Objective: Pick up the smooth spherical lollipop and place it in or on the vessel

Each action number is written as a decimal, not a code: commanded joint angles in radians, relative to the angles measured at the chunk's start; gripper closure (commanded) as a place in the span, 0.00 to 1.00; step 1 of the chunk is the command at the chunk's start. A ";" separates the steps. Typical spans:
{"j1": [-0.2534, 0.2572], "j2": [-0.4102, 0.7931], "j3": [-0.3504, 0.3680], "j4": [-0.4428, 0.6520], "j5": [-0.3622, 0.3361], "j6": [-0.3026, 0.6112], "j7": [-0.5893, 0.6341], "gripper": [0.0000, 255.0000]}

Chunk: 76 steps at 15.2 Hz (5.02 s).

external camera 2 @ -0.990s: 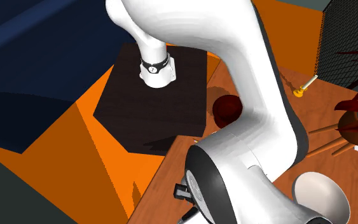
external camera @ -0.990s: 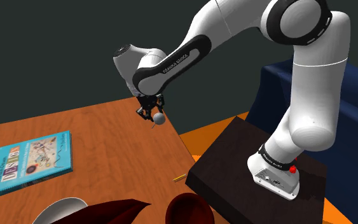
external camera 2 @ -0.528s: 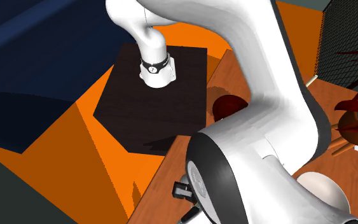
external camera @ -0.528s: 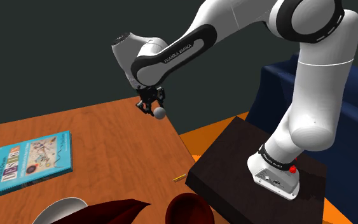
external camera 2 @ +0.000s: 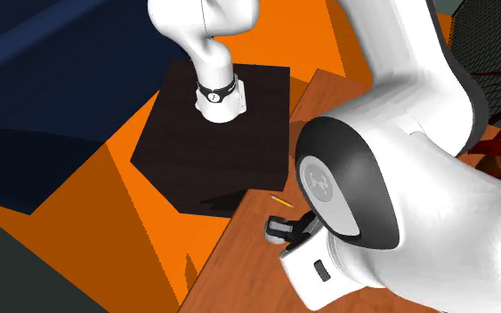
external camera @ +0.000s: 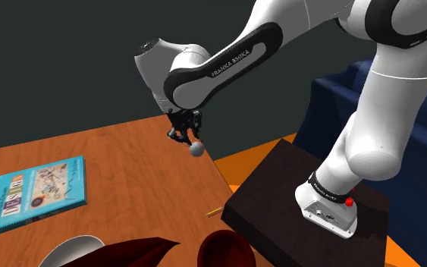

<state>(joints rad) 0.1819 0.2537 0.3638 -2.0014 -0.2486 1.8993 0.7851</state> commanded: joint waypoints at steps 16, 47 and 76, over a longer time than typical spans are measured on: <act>0.017 0.162 -0.051 -0.248 -0.099 0.472 0.175 0.00; 0.062 0.355 -0.146 -0.253 -0.219 0.694 0.279 1.00; 0.890 0.504 -0.917 -0.401 -0.729 1.278 1.090 1.00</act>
<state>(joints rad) 1.0716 0.7581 -0.5533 -2.4023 -0.9780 3.1774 1.8747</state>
